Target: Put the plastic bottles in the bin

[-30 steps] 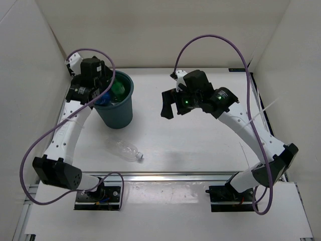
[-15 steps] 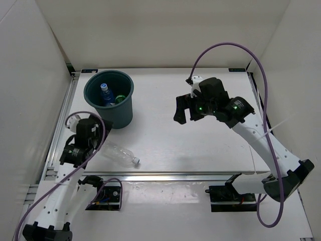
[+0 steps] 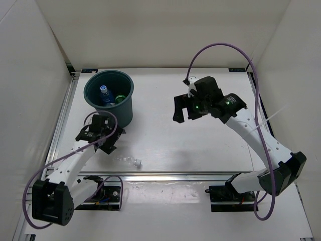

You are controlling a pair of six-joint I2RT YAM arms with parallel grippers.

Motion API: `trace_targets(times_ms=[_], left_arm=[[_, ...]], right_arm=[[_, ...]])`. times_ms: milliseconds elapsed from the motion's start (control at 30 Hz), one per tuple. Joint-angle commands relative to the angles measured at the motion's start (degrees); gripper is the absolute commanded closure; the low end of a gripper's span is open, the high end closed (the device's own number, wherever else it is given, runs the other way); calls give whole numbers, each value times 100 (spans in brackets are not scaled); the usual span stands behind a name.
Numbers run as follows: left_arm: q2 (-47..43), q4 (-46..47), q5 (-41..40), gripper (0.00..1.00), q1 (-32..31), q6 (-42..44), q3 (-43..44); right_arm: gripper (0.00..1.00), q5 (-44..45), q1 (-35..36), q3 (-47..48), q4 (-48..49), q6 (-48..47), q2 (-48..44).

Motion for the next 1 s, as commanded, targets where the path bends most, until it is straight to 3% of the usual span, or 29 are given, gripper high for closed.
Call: trace_targets(times_ms=[0,200,467,600,667,800,900,967], left_arm=[[478,-221,362,0,-5,252,14],[525,-466,337,0,-57,252,67],[-170,-1476,-665,0,-58,252,1383],[-84,-2662,-665,0,-58,-89,2289],[5,-3181,-271,0,-58,-362,2684],[-12,-3912,170,0,-58,-1040,2871],[13,-3535,486,0,240,-365,3054],[250,-3789,294,0,241,-30,3361]], right_arm=[[0,-34,-99,189,130,-99,-41],[0,-87,-214,21,130,-99,-94],[0,-201,-214,-215,235,15,-147],[0,-254,-214,-216,288,68,-147],[0,-307,-214,-216,288,68,-86],[0,-429,-214,-216,288,121,-24],[0,-648,-214,-163,288,121,90],[0,-1586,-214,-102,288,-72,257]])
